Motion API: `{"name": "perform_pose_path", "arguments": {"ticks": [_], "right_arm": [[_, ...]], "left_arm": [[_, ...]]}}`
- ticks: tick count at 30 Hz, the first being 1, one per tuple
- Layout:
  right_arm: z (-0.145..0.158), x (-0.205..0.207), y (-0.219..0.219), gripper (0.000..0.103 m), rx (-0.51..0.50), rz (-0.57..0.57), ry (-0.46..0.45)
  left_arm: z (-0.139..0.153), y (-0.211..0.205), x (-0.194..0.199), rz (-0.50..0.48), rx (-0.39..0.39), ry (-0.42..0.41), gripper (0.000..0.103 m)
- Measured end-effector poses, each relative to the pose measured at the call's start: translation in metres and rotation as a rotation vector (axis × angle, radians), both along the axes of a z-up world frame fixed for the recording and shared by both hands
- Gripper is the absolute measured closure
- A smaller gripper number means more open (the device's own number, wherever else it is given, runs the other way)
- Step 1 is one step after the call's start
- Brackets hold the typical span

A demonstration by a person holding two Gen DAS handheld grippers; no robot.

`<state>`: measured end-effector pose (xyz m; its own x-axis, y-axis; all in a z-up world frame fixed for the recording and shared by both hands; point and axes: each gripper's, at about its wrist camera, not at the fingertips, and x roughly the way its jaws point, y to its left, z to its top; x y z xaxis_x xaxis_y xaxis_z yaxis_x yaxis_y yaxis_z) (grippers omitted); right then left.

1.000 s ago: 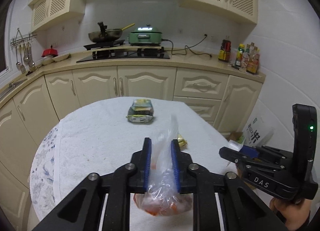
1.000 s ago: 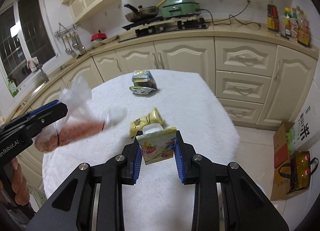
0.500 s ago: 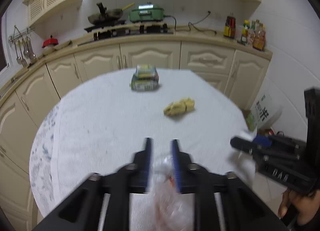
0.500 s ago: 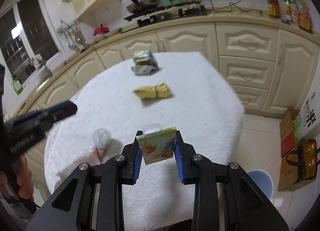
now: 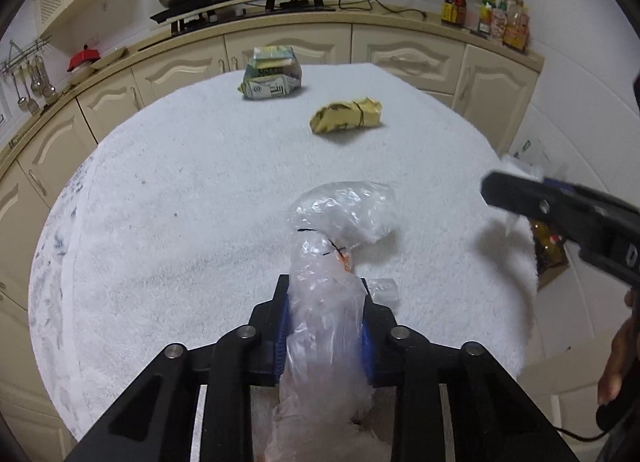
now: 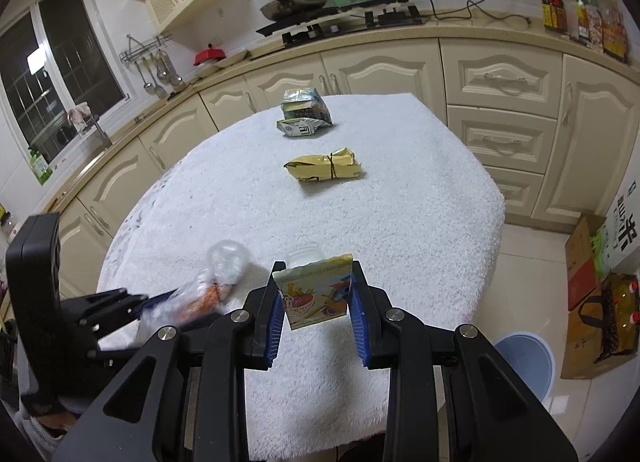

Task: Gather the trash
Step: 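Carry the plastic bag and juice box over the blue bin and release both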

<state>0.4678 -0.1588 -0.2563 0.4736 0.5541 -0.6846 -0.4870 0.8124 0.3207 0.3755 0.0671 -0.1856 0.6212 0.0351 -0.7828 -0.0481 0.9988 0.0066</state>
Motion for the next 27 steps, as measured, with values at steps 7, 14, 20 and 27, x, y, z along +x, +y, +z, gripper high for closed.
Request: {"name": "perform_pose_path", "arguments": {"ticks": [7, 14, 20, 27], "right_arm": [[0.02, -0.012, -0.024, 0.074, 0.041, -0.032, -0.058], [0.036, -0.019, -0.093, 0.074, 0.082, -0.151, -0.107], [0.027, -0.02, -0.17, 0.074, 0.042, -0.305, -0.108], [-0.03, -0.011, -0.246, 0.074, -0.014, -0.452, -0.007]], "left_arm": [[0.045, -0.017, 0.003, -0.015, -0.002, -0.124, 0.083], [0.075, -0.075, 0.014, -0.125, -0.043, -0.186, 0.083], [0.076, -0.152, 0.045, -0.297, -0.091, -0.179, 0.083], [0.024, -0.241, 0.117, -0.432, -0.088, -0.066, 0.083]]}}
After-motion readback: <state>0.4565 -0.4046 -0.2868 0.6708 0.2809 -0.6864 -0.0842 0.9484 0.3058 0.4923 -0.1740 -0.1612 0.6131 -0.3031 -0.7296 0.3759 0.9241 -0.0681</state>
